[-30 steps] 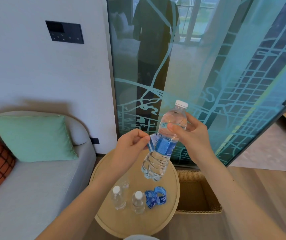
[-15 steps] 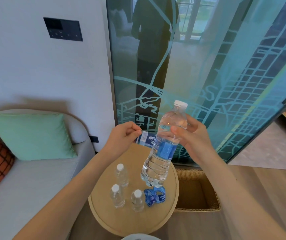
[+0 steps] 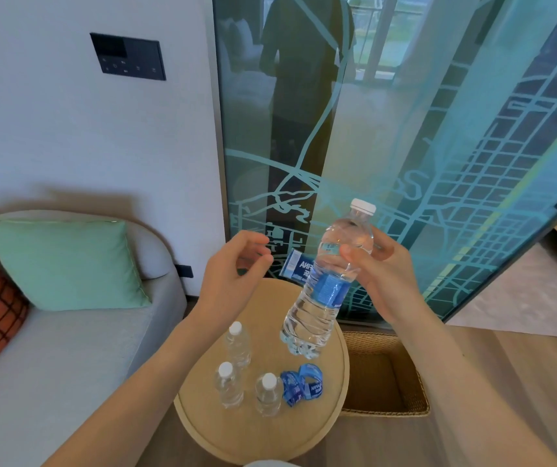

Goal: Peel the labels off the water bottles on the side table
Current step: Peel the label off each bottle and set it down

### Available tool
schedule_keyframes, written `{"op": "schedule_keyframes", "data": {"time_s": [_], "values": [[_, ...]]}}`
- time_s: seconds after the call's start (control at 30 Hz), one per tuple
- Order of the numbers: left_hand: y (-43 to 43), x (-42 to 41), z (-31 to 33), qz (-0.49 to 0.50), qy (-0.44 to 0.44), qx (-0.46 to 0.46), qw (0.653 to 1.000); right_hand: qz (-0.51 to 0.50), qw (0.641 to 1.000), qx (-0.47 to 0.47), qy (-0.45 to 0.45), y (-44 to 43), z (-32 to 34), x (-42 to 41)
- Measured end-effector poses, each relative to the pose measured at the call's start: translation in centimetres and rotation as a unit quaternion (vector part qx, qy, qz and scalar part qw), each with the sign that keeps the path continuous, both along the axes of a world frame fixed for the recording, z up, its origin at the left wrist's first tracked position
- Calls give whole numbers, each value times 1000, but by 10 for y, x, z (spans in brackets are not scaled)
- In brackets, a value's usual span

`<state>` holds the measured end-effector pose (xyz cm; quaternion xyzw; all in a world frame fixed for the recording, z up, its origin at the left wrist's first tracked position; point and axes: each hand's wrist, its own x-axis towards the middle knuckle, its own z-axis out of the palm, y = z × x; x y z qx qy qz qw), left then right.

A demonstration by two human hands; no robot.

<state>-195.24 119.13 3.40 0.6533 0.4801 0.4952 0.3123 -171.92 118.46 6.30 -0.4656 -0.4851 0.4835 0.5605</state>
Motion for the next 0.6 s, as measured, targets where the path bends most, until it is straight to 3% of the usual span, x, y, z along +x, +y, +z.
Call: {"op": "schedule_keyframes", "data": {"time_s": [0.3, 0.6], "values": [[-53, 30, -9, -61, 190, -33, 979, -29, 999, 6, 24, 6, 0, -7], [-51, 47, -17, -50, 187, -101, 976, -47, 999, 0, 23, 6, -2, -11]]}}
